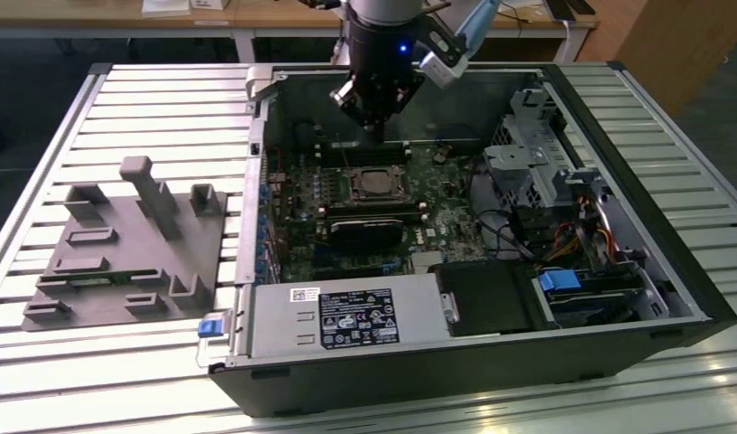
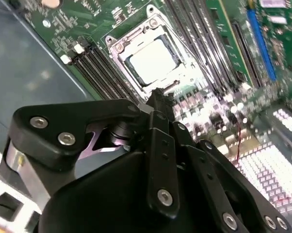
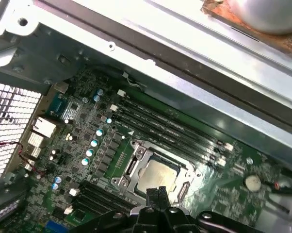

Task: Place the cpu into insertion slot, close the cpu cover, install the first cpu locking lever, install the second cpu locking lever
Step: 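Install the first cpu locking lever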

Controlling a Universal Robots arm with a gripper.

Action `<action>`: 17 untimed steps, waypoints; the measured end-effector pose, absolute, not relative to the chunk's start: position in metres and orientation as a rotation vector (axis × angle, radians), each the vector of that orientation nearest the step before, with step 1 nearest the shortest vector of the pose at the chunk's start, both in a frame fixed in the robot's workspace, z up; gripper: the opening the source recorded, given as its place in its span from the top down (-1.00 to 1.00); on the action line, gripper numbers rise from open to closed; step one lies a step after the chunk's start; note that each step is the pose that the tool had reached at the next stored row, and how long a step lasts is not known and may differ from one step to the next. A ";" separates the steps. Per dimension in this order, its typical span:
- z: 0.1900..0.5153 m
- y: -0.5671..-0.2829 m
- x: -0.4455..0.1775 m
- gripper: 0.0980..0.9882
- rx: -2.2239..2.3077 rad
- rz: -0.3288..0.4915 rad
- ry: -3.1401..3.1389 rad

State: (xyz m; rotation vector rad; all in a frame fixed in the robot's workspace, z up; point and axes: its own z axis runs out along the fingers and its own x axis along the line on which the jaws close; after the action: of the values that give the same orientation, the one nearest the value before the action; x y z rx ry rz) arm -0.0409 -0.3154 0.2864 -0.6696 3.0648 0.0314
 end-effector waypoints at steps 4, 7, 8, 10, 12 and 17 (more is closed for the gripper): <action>0.316 -0.328 -0.038 0.98 -0.412 0.073 3.118; 0.346 -0.342 -0.035 0.98 -0.146 0.113 3.149; 0.353 -0.345 -0.034 0.98 -0.077 0.124 3.153; 0.363 -0.349 -0.033 0.98 0.009 0.137 3.156; 0.366 -0.351 -0.033 0.98 0.040 0.141 3.156; 0.366 -0.351 -0.033 0.98 0.040 0.142 3.156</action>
State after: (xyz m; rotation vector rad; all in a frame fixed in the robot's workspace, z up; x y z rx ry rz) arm -0.0331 -0.3509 0.3665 0.0404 3.1564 0.1416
